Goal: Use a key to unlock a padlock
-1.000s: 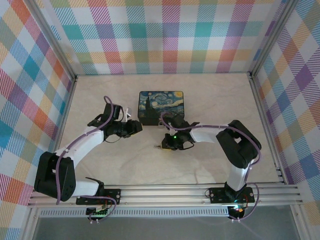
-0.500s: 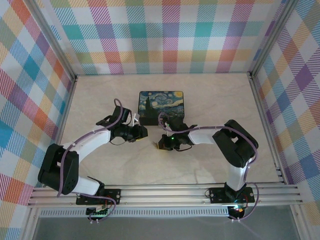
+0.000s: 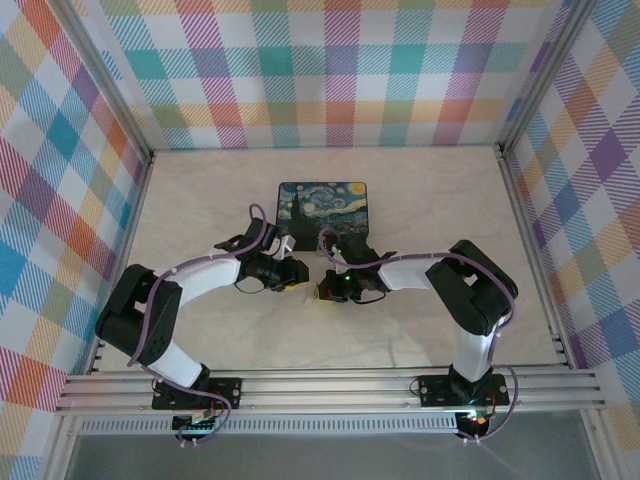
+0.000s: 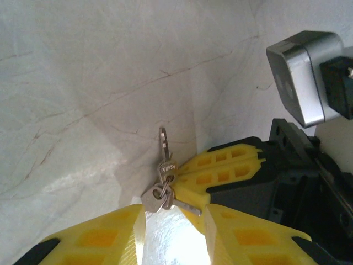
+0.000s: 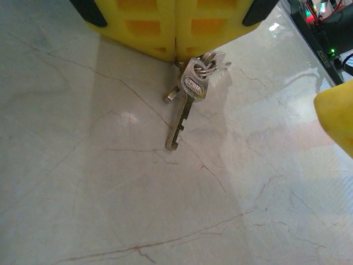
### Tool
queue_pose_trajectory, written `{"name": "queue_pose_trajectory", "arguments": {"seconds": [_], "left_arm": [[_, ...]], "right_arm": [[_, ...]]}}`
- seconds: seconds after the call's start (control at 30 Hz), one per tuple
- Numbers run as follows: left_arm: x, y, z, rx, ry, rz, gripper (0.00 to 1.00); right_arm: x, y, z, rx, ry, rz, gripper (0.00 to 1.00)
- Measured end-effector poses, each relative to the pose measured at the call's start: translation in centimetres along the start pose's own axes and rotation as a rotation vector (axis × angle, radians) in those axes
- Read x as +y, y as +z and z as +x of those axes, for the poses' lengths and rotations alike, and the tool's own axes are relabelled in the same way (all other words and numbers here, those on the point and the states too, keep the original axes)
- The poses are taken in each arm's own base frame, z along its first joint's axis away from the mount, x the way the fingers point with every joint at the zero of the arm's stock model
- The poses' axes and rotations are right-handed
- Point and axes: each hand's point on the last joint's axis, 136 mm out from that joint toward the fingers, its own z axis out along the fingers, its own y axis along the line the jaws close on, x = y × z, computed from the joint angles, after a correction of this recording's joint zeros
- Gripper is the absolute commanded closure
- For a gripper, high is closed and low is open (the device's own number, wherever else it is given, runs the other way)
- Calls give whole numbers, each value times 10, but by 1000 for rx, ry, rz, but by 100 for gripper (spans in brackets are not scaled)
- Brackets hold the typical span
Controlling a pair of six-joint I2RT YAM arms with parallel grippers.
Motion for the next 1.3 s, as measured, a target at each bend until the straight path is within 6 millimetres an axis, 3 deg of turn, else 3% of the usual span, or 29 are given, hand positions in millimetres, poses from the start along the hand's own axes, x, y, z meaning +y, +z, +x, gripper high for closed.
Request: {"name": "queue_pose_trajectory", "arguments": {"seconds": [0.2,0.53,0.93,1.3], "left_arm": [[-7,9,6,1,49,0,75],[18,20,22,-33,114,-20,77],[7,19,20,-75,194,40,72],[-7,16,29,-80,314,54,74]], "right_arm": [[-1,-1,-1,-1,3,-4,100],[-1,-1,-1,0,5,-18,100],[0,-2,-1,2,6,-29,100],[-1,-2,-2,3,8,-31,100]]}}
